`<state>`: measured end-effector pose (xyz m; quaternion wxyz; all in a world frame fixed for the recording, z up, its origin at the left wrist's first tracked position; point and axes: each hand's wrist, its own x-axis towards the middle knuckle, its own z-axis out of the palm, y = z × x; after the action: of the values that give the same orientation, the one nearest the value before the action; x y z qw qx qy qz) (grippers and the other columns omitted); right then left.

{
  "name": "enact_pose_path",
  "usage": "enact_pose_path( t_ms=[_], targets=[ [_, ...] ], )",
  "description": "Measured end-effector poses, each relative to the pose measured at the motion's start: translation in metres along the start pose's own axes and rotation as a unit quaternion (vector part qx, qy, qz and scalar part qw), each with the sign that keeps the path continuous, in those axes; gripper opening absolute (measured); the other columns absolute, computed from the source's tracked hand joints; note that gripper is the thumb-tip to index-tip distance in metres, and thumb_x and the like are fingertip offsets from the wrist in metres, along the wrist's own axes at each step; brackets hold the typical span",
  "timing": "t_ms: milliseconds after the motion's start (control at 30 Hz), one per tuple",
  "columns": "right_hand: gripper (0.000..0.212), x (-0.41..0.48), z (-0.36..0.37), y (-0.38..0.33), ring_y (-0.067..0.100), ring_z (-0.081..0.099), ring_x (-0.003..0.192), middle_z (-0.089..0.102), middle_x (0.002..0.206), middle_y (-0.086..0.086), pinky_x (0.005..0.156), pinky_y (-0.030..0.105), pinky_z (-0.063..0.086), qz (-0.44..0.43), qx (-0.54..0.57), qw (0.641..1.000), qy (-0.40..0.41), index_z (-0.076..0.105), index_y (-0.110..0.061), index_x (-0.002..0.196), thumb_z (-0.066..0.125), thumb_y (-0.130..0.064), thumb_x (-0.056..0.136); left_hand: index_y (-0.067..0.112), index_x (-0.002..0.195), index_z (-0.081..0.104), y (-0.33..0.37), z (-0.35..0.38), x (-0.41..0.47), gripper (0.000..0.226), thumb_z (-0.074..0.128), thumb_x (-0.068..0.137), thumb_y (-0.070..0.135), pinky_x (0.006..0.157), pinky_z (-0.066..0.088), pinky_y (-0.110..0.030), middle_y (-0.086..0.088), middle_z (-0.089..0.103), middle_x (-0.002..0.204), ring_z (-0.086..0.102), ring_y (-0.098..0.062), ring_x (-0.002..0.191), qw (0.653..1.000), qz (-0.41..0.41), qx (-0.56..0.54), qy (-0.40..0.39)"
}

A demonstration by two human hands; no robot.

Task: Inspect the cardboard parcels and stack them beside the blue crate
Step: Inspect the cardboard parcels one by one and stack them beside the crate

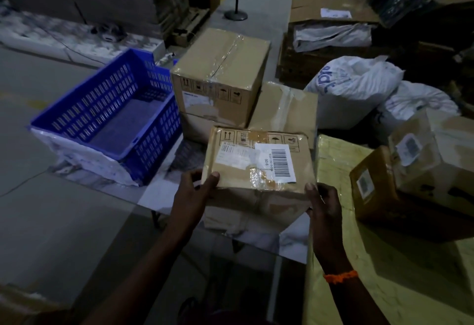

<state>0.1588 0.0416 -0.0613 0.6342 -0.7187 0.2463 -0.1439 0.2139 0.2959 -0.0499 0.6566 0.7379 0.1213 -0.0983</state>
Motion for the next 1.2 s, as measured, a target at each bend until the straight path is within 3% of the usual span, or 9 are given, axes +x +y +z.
enact_pose_path(
  t_ms=[100,167,200,300,400,633,800,1000,1200],
  targets=[
    [0.036,-0.003,0.0,-0.013,0.004,0.061,0.115,0.064,0.13,-0.005,0.101,0.036,0.055,-0.105,-0.103,0.989,0.021,0.058,-0.023,0.128,0.072,-0.026,0.095,0.016,0.144,0.041,0.011,-0.002,0.002,0.059,0.071,0.094,0.025,0.092,0.047,-0.019,0.003,0.048,0.14,0.051,-0.011,0.124,0.979,0.157,0.127,0.027],
    [0.045,0.002,0.008,-0.025,0.0,0.051,0.123,0.056,0.138,-0.002,0.103,0.012,0.044,-0.228,-0.193,0.954,0.031,0.056,-0.011,0.138,0.071,-0.017,0.097,0.014,0.15,0.04,0.022,0.003,0.007,0.06,0.066,0.095,0.015,0.111,0.038,-0.026,-0.001,0.043,0.151,0.038,-0.01,0.139,0.92,0.29,0.263,0.026],
    [0.046,0.006,0.014,-0.031,0.002,0.046,0.13,0.054,0.143,0.001,0.106,0.011,0.039,-0.274,-0.241,0.931,0.01,0.055,-0.007,0.141,0.068,-0.021,0.099,0.017,0.151,0.041,0.029,0.008,0.01,0.057,0.061,0.099,0.018,0.118,0.03,-0.034,-0.004,0.04,0.157,0.032,-0.015,0.146,0.888,0.325,0.326,0.007],
    [0.069,0.022,0.035,-0.041,0.02,0.036,0.149,0.041,0.161,0.009,0.118,0.032,0.031,-0.297,-0.385,0.868,-0.1,0.047,-0.009,0.152,0.044,-0.054,0.1,0.017,0.152,0.042,0.04,0.027,0.022,0.057,0.038,0.102,0.043,0.123,0.017,-0.047,-0.009,0.033,0.163,0.024,-0.029,0.153,0.801,0.35,0.48,-0.074],
    [0.079,0.033,0.047,-0.032,0.03,0.033,0.152,0.037,0.163,0.016,0.122,0.045,0.03,-0.294,-0.475,0.819,-0.134,0.043,-0.004,0.154,0.028,-0.06,0.099,0.012,0.154,0.04,0.03,0.037,0.027,0.07,0.021,0.1,0.052,0.119,0.028,-0.052,-0.014,0.033,0.163,0.031,-0.035,0.15,0.758,0.331,0.553,-0.103],
    [0.076,0.029,0.04,-0.027,0.027,0.031,0.153,0.038,0.162,0.014,0.125,0.046,0.024,-0.297,-0.491,0.807,-0.14,0.043,-0.007,0.155,0.024,-0.059,0.103,0.013,0.153,0.043,0.022,0.034,0.018,0.062,0.023,0.105,0.048,0.118,0.032,-0.05,-0.012,0.036,0.161,0.034,-0.031,0.149,0.754,0.34,0.555,-0.09],
    [0.06,0.005,0.02,-0.023,0.024,0.041,0.148,0.05,0.155,0.012,0.12,0.048,0.036,-0.347,-0.46,0.798,-0.177,0.055,-0.008,0.146,0.037,-0.049,0.106,0.016,0.143,0.056,0.013,0.02,-0.008,0.053,0.037,0.103,0.044,0.118,0.033,-0.05,-0.008,0.049,0.153,0.041,-0.026,0.145,0.769,0.386,0.499,-0.105],
    [0.056,-0.019,0.005,-0.008,0.026,0.044,0.146,0.052,0.154,0.01,0.117,0.048,0.035,-0.379,-0.478,0.776,-0.161,0.057,-0.01,0.145,0.039,-0.044,0.104,0.018,0.152,0.045,-0.012,0.009,-0.029,0.06,0.039,0.102,0.05,0.119,0.025,-0.045,-0.004,0.033,0.161,0.031,-0.022,0.15,0.741,0.411,0.519,-0.112],
    [0.055,-0.014,0.005,-0.013,0.021,0.044,0.146,0.053,0.153,0.007,0.118,0.045,0.034,-0.362,-0.449,0.796,-0.181,0.059,-0.013,0.143,0.039,-0.047,0.104,0.02,0.14,0.06,-0.006,0.013,-0.022,0.051,0.043,0.101,0.047,0.115,0.036,-0.043,-0.002,0.051,0.152,0.041,-0.02,0.145,0.785,0.406,0.458,-0.099]
  ],
)
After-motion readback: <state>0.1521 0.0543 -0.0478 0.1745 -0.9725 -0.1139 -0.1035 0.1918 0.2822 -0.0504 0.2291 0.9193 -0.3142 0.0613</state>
